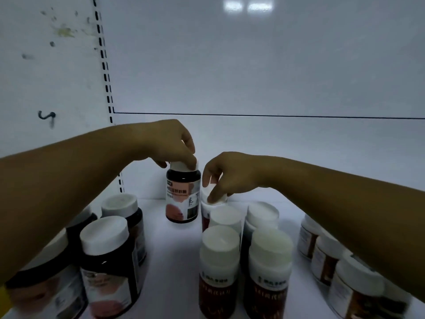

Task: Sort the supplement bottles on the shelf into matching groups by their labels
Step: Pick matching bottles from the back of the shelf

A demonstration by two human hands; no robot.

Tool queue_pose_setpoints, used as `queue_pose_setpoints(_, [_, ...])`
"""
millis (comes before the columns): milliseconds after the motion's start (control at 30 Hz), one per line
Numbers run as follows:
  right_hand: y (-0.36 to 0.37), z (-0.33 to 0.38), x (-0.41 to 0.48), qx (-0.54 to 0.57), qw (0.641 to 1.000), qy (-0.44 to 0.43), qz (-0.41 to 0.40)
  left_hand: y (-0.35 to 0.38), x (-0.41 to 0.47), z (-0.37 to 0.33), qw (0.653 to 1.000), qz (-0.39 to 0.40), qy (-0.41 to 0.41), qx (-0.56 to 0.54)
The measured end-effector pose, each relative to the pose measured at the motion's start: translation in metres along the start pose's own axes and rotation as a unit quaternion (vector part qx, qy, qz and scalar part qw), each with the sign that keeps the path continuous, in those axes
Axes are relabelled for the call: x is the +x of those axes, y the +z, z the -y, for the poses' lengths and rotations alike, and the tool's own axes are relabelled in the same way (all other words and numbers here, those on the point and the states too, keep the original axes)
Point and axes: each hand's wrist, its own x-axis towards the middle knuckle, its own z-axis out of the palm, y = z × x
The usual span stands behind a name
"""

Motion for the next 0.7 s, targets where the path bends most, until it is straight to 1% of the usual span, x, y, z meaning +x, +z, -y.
queue_pose_setpoints(167, [0.005, -0.006, 0.002, 0.017, 1.000, 0.007, 0.013, 0.005, -0.003, 0.005, 1.000, 0.016, 0.001, 0.006])
queue_pose_setpoints(233, [0.002, -0.007, 0.003, -0.003, 1.000, 0.004, 0.011, 0.002, -0.006, 0.008, 1.000, 0.013, -0.001, 0.005])
queue_pose_setpoints(300, [-0.002, 0.001, 0.008, -0.040, 0.999, -0.010, -0.026, -0.002, -0.011, 0.014, 1.000, 0.004, -0.006, 0.002])
queue_pose_setpoints(367, [-0.004, 0.017, 0.017, -0.023, 0.997, -0.029, -0.070, -0.008, -0.017, 0.022, 1.000, -0.007, -0.009, -0.005])
queue_pose_setpoints(467, [0.003, 0.048, 0.038, 0.004, 0.994, -0.070, -0.083, -0.019, -0.027, 0.037, 0.998, -0.045, -0.016, -0.031])
queue_pose_setpoints(600, [0.016, 0.083, 0.066, -0.021, 0.990, -0.107, -0.088, -0.033, -0.045, 0.067, 0.989, -0.111, -0.031, -0.088])
queue_pose_setpoints(700, [0.026, 0.104, 0.083, -0.038, 0.988, -0.120, -0.088, -0.038, -0.054, 0.090, 0.981, -0.141, -0.038, -0.131])
